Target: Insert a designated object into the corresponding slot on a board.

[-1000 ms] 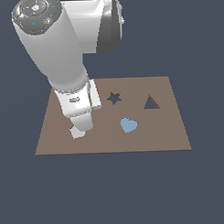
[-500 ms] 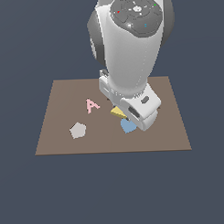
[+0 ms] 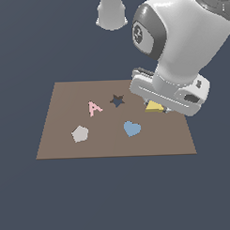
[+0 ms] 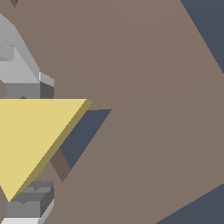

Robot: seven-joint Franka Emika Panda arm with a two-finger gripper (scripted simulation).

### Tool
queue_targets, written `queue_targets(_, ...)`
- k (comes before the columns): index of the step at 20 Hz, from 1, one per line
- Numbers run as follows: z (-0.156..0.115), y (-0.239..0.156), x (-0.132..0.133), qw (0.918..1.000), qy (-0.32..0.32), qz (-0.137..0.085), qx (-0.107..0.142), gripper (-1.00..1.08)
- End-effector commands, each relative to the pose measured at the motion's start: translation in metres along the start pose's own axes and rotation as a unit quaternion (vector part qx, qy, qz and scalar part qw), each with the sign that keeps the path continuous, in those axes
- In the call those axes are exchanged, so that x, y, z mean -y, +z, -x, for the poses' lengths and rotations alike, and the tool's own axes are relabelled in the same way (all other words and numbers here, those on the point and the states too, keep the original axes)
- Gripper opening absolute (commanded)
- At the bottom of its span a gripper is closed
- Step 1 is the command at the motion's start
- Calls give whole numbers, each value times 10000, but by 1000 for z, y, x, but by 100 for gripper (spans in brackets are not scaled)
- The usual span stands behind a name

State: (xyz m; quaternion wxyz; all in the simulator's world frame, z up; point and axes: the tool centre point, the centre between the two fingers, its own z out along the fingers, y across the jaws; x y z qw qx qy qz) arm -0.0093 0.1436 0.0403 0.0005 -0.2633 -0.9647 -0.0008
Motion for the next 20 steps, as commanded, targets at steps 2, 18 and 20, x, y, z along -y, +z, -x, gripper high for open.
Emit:
queue_targets(2, -11, 0, -7, 9998, -219, -3, 3, -100)
queue_targets(18, -14, 10, -7, 9997, -251, -3, 2, 100)
queue_targets(20, -14, 10, -7, 9997, -251, -3, 2, 100)
